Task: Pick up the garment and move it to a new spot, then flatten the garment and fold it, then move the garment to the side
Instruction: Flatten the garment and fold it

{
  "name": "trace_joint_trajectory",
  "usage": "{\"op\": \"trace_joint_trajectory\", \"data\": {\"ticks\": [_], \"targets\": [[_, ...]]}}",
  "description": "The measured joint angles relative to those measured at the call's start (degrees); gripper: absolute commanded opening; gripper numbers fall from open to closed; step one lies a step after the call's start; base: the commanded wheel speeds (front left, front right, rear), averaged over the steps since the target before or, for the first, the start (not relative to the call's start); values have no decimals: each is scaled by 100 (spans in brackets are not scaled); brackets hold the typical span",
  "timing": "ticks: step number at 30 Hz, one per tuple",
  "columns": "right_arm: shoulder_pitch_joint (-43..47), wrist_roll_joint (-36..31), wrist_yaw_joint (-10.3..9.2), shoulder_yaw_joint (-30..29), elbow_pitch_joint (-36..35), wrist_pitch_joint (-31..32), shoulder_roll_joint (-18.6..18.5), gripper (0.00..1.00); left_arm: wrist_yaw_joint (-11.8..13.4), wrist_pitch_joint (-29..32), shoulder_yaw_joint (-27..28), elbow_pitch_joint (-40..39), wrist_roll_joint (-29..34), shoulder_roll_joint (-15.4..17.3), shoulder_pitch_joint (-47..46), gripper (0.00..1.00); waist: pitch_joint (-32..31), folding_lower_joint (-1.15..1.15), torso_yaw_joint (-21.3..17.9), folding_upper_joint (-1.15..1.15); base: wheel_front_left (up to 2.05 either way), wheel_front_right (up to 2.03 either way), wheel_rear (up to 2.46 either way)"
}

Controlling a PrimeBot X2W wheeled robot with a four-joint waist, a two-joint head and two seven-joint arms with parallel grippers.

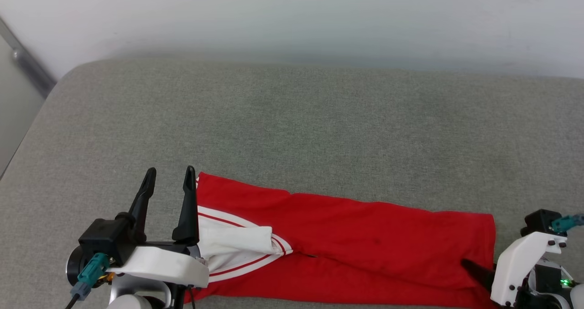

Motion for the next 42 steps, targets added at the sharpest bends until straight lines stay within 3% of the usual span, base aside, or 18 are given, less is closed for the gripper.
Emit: {"op": "trace_joint_trajectory", "data": {"ticks": [4,5,6,7,18,29,34,39,42], "targets": [[-160,181,-2,237,271,133,-21,100,0,-4,-1,10,-11,-21,1,100,32,0,-5,0,0,0,0],[-188,219,-2,305,302,146,-41,46,-1,-5,-3,16,-14,-29,1,100,32,0,-14,0,0,0,0],[-211,257,-3,361,322,143,-55,4,-1,-9,-7,26,-23,-31,1,100,29,0,-27,0,0,0,0],[-229,304,-4,421,339,129,-58,0,-2,-9,-9,32,-27,-29,1,100,21,0,-41,0,0,0,0],[-560,399,1,659,172,-241,-385,0,76,53,-13,82,-52,53,124,100,-204,0,-279,0,0,0,0],[-82,-36,0,-1103,-188,179,-567,0,142,49,-31,122,-69,64,283,100,-391,0,-586,0,0,0,0],[71,113,-1,-1666,-589,710,-166,0,140,53,-46,145,-118,58,336,100,-481,0,-681,0,0,0,0],[3,1151,-1,-1723,-921,1461,670,0,123,101,-90,154,-114,81,335,100,-538,0,-719,0,0,0,0],[-91,1851,-1,-1693,-964,1864,909,0,122,138,-112,151,-109,107,322,100,-545,0,-687,0,0,0,0]]}}
